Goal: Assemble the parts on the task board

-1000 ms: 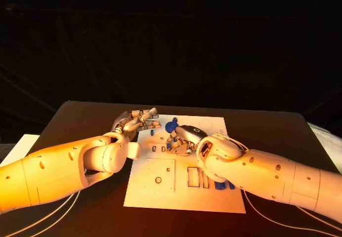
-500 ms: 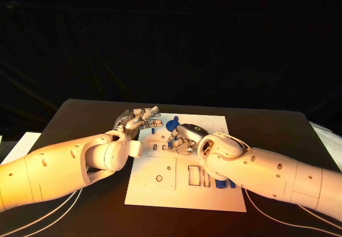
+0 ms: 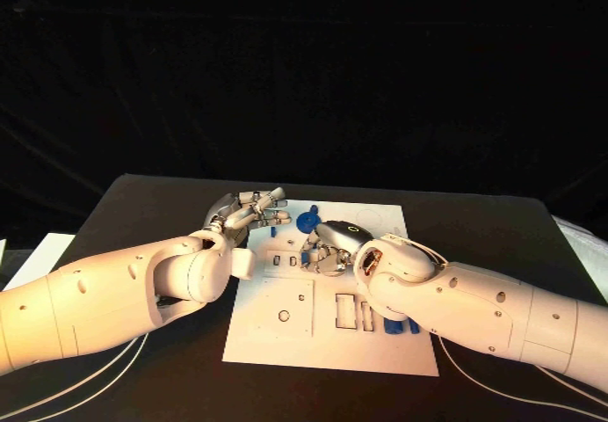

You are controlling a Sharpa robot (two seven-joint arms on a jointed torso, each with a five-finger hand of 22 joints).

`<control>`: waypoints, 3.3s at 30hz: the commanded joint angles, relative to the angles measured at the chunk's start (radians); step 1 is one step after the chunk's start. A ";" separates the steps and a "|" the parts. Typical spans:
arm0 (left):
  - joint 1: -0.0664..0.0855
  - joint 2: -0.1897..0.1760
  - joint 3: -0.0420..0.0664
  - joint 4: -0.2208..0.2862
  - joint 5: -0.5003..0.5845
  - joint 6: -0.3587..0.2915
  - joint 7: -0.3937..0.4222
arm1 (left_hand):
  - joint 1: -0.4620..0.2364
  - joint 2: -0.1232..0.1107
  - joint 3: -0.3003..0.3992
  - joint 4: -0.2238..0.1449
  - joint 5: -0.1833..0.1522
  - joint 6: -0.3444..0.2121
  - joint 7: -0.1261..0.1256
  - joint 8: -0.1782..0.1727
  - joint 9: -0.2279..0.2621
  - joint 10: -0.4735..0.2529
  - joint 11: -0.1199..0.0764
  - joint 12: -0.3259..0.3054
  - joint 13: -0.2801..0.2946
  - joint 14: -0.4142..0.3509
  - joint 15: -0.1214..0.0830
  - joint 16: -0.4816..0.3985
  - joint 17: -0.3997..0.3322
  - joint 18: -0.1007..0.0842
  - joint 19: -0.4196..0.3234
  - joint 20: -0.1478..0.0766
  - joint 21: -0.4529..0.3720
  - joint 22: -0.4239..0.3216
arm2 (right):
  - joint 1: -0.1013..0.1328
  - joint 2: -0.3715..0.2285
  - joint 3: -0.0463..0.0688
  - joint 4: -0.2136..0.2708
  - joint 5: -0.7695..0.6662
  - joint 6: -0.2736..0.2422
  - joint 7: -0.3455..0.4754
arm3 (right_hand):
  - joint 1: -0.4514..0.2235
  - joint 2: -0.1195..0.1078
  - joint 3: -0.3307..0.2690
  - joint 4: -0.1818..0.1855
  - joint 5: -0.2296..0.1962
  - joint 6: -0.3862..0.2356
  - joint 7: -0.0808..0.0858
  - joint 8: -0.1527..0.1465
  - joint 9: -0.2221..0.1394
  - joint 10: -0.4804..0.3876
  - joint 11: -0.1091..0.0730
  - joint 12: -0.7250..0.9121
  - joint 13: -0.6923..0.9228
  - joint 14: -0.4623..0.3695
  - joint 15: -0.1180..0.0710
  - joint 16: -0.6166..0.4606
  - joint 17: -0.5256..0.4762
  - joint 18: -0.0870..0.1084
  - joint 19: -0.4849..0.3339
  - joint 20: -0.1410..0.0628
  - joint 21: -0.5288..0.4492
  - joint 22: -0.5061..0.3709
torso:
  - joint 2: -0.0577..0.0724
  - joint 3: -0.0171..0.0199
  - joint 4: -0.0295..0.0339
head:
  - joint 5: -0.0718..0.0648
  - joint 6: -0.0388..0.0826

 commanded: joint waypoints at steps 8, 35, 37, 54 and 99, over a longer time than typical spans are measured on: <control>0.000 0.004 0.001 0.000 0.002 0.017 0.008 | 0.012 0.001 0.000 -0.004 0.006 0.005 0.000 -0.003 0.001 0.005 0.003 -0.005 0.001 -0.006 0.001 -0.006 0.001 0.003 -0.004 0.004 -0.004 -0.002 | -0.005 0.002 -0.005 -0.005 -0.016 0.004 -0.017 | -0.014 -0.023 -0.026 0.002 0.004 -0.042 0.008 -0.020 -0.010 -0.045 0.009 -0.066 -0.053 0.072 0.015 -0.009 0.104 -0.008 -0.013 0.008 -0.016 -0.018 | 0.000 -0.0005 -0.0005 | -0.002 -0.003; 0.001 -0.008 0.001 -0.001 -0.135 0.036 -0.118 | 0.002 0.002 0.000 -0.009 0.005 0.030 -0.021 -0.005 0.003 0.065 -0.027 0.010 0.009 0.157 -0.047 0.094 0.087 0.005 0.126 -0.045 0.084 0.038 | 0.007 -0.113 0.020 0.132 0.087 -0.205 0.282 | -0.016 -0.030 -0.111 0.019 -0.013 -0.127 0.024 -0.015 -0.028 -0.098 0.025 -0.135 -0.118 0.056 0.028 -0.048 0.038 0.003 -0.042 0.022 -0.055 -0.087 | -0.007 0.0033 -0.0044 | -0.001 0.007; 0.002 -0.014 0.001 0.001 -0.164 0.042 -0.155 | -0.004 0.000 -0.001 -0.004 0.005 0.047 -0.033 0.000 0.005 0.117 -0.046 0.031 0.020 0.212 -0.066 0.159 0.128 0.006 0.169 -0.063 0.124 0.058 | 0.022 -0.145 0.024 0.154 0.125 -0.187 0.327 | -0.008 -0.020 -0.112 0.019 -0.011 -0.125 0.024 -0.013 -0.028 -0.098 0.024 -0.134 -0.118 0.055 0.029 -0.051 0.035 0.005 -0.045 0.022 -0.060 -0.094 | -0.011 0.0053 -0.0058 | 0.004 0.010; 0.124 0.002 0.001 -0.041 -0.780 0.427 -0.894 | -0.093 -0.011 -0.040 0.091 -0.023 0.082 -0.116 0.199 0.116 0.149 -0.132 0.550 0.428 0.402 -0.148 1.360 1.287 -0.066 0.377 -0.150 0.877 0.806 | 0.176 -0.450 0.025 0.247 0.473 -0.145 0.263 | 0.031 0.033 -0.097 0.014 0.021 -0.111 0.024 -0.002 -0.024 -0.093 0.022 -0.133 -0.126 0.051 0.026 -0.069 0.011 0.007 -0.048 0.020 -0.074 -0.111 | -0.048 0.0201 -0.0320 | 0.023 -0.004; 0.141 0.254 0.000 -0.240 -1.092 0.600 -1.113 | -0.205 0.069 -0.269 0.138 -0.085 -0.081 -0.167 0.616 0.423 0.178 -0.179 1.080 0.917 0.420 -0.191 1.396 1.338 -0.128 0.517 -0.190 1.127 1.201 | 0.165 -0.427 0.013 0.213 0.456 -0.110 0.157 | 0.024 0.035 -0.102 0.024 0.039 -0.105 0.022 0.002 -0.023 -0.091 0.021 -0.135 -0.131 0.048 0.025 -0.082 -0.009 0.011 -0.055 0.019 -0.087 -0.136 | -0.051 0.0237 -0.0309 | 0.036 -0.041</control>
